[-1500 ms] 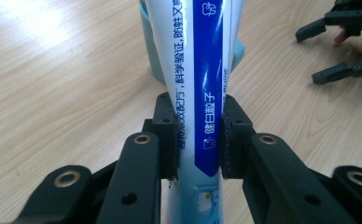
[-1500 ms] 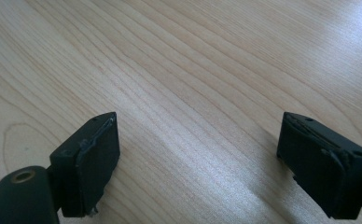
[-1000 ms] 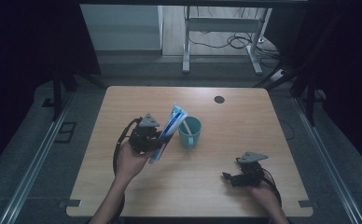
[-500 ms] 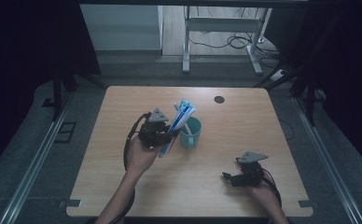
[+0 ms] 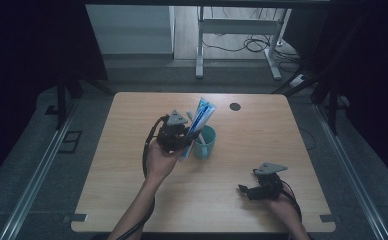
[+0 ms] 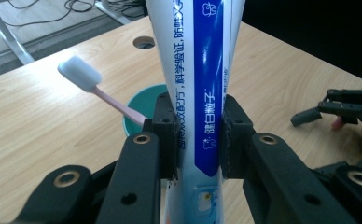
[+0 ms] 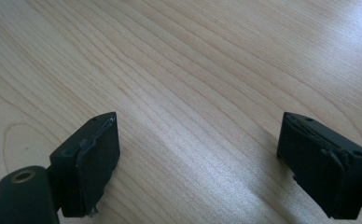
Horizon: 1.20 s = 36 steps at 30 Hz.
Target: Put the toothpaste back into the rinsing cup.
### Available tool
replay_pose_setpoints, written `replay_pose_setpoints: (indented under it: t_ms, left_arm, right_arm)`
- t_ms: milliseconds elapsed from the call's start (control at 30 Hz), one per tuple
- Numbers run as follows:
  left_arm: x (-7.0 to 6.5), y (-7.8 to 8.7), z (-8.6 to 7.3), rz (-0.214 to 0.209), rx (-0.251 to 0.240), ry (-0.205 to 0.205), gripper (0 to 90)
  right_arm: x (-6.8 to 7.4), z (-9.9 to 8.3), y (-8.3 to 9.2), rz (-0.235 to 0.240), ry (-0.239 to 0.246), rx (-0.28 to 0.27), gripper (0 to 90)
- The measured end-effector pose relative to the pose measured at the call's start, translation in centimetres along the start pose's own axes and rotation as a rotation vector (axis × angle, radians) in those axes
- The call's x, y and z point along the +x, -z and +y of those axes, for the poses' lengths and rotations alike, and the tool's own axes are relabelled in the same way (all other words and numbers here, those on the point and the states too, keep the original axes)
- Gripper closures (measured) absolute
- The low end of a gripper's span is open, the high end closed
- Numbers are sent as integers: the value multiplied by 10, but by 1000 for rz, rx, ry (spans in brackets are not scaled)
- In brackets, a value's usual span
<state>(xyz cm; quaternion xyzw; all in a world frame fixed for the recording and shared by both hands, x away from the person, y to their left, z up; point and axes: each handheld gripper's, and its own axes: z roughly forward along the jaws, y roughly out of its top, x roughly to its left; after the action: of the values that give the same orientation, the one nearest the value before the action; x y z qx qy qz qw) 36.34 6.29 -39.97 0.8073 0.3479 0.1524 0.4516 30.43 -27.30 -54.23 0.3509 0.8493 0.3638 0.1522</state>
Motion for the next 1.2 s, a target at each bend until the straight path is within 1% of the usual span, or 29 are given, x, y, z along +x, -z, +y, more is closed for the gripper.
replay_pose_setpoints:
  t_ms: [233,500,700,967,1200]
  left_arm:
    - [-1,-11,9,16,-15,2,723]
    - [-5,-21,20,30,-53,14,723]
    - [-5,-26,29,51,-74,12,723]
    - [-1,-36,36,68,-100,28,723]
    - [1,-44,37,87,-115,29,724]
  right_arm:
    - [0,0,0,0,0,1,133]
    - [0,0,0,0,0,1,133]
    - [0,0,0,0,0,1,133]
    - [0,0,0,1,0,-1,133]
    - [0,0,0,2,-1,-1,133]
